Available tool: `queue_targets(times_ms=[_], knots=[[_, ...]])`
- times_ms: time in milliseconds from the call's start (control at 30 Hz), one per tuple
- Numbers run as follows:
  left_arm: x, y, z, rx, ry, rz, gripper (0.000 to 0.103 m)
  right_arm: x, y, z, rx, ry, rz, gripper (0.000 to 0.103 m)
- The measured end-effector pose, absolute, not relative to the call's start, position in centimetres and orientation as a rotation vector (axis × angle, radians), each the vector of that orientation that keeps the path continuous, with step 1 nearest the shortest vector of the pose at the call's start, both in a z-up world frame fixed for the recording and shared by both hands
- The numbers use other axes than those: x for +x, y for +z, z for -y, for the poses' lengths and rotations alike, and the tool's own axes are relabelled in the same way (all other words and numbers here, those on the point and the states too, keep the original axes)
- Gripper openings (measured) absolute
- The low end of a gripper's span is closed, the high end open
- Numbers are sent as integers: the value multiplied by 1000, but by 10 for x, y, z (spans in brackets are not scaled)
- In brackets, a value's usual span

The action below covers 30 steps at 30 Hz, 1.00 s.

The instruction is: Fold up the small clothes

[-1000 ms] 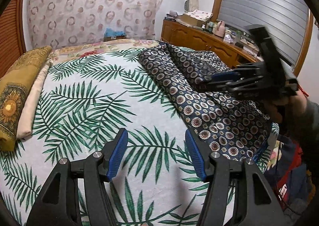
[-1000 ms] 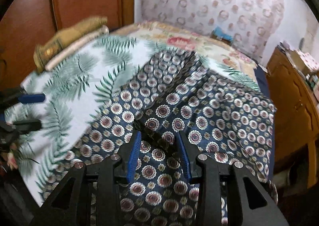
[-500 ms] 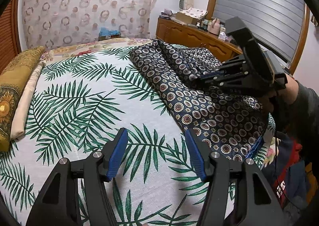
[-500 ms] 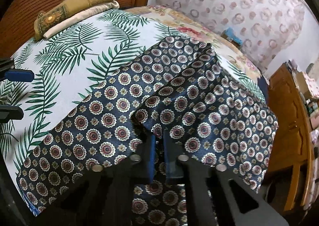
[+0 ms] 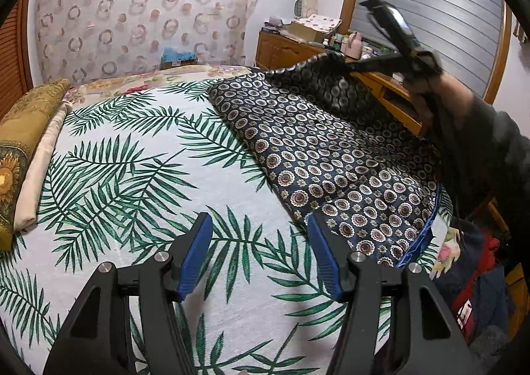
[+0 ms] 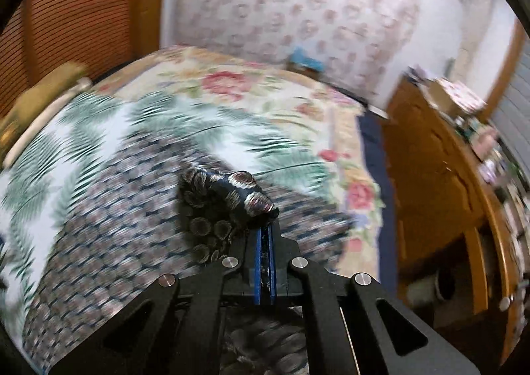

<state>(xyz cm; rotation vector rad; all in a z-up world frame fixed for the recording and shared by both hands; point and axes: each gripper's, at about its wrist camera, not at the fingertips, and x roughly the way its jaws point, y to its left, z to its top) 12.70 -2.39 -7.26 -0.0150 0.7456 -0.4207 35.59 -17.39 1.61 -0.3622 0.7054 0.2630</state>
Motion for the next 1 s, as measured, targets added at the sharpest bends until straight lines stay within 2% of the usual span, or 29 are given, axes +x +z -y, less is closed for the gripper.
queue_targets(times_ms=[133, 200, 367, 433, 500, 700, 1000], knots=[[125, -72, 27, -11, -428, -745, 61, 392, 11, 198, -273, 126, -746, 3], [125, -73, 29, -9, -434, -745, 61, 401, 9, 209, -225, 73, -759, 16], [124, -72, 30, -8, -431, -739, 61, 391, 17, 223, -106, 122, -718, 24], [124, -72, 30, -8, -430, -739, 61, 371, 19, 232, -96, 161, -700, 31], [124, -71, 31, -9, -431, -737, 61, 351, 21, 233, -95, 189, -681, 47], [123, -70, 34, 1, -427, -734, 61, 267, 21, 234, -152, 288, -612, 49], [122, -70, 45, 19, -435, -742, 61, 173, -27, 256, -118, 357, -620, 52]])
